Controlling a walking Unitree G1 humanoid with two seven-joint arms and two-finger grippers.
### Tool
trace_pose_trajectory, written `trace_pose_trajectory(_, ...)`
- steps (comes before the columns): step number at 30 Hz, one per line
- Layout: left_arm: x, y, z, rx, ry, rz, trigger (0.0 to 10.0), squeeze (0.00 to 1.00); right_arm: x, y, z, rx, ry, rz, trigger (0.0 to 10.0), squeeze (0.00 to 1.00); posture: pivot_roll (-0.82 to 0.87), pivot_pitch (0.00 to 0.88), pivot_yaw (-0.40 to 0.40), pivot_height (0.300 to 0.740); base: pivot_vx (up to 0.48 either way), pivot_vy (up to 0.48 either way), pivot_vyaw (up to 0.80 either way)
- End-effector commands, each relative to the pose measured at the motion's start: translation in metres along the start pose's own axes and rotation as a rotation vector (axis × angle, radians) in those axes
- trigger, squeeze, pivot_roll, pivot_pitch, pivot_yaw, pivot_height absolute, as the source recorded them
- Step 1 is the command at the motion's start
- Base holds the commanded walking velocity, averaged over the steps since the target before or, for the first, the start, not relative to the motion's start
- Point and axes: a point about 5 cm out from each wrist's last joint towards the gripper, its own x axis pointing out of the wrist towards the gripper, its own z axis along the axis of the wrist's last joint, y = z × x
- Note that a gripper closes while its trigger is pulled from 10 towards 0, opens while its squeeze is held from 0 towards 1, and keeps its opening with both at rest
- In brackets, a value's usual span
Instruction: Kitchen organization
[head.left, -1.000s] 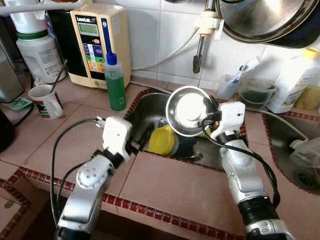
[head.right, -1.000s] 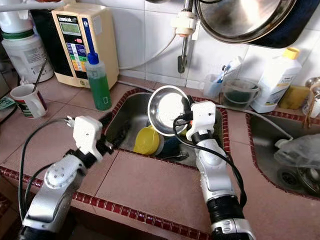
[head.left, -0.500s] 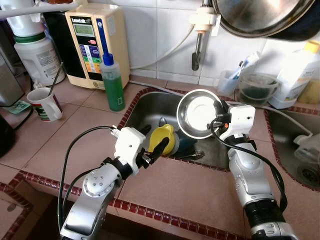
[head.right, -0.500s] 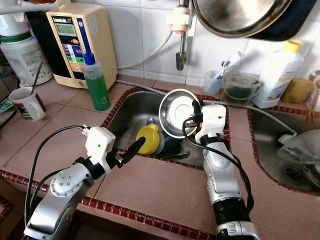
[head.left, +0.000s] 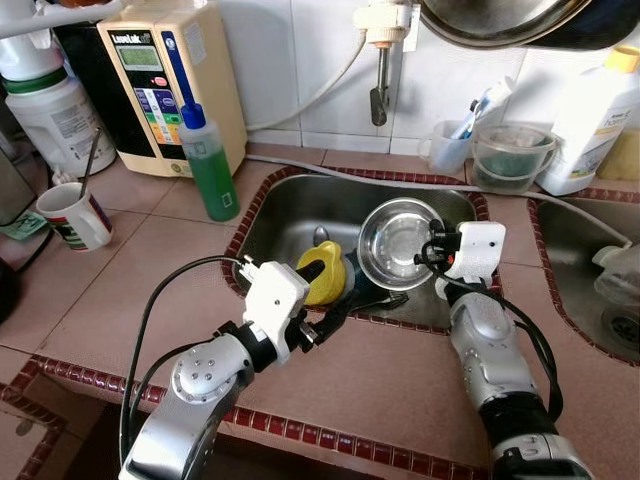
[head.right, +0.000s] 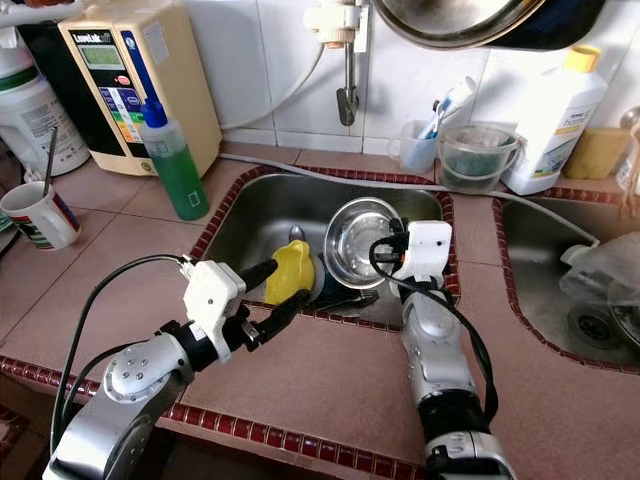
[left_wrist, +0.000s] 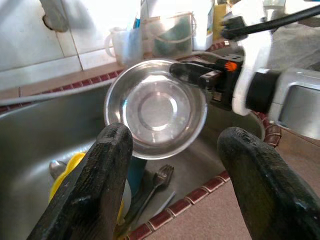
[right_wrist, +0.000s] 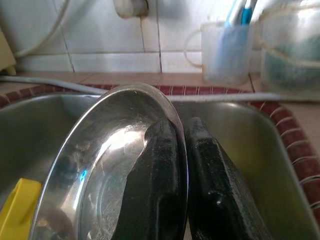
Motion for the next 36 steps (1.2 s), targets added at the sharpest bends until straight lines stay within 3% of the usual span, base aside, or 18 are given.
trace_pose_trajectory(1,-0.002,-0.005,0.003,0.001,0.000,-0.024,10.0,0.00,0.005,0.004,-0.001,0.040,0.026,0.002,10.0,0.00,-0.08,0.114,0.110,0.740,0.000,0.000,0.00)
trace_pose_trajectory(12,-0.006,-0.012,0.006,-0.012,0.021,-0.044,10.0,0.00,0.018,0.021,-0.004,0.095,0.130,0.112,10.0,0.00,-0.06,0.124,0.107,0.740,0.000,0.000,0.00)
trace_pose_trajectory(36,-0.007,-0.014,0.004,-0.007,0.067,-0.077,10.0,0.00,0.018,0.021,-0.014,0.158,0.238,0.130,10.0,0.00,-0.06,0.124,0.116,0.740,0.000,0.000,0.00)
